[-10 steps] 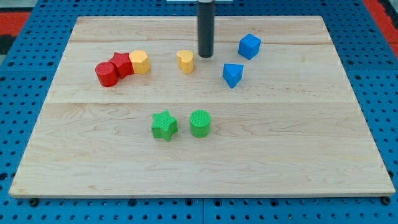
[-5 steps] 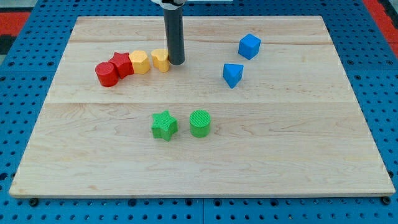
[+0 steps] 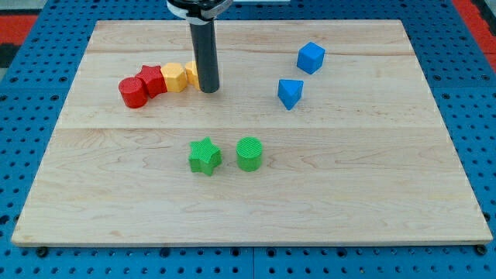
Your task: Slide yellow heart towards the yellow hexagon
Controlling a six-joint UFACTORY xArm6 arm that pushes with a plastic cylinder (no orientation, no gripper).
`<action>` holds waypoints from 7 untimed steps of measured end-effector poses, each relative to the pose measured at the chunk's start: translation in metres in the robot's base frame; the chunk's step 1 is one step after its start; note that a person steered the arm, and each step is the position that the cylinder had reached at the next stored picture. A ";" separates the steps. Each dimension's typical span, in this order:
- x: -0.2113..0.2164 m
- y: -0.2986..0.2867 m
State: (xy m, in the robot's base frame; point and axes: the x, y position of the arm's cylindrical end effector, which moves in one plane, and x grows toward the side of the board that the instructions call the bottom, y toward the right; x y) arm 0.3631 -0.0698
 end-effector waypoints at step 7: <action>0.000 -0.009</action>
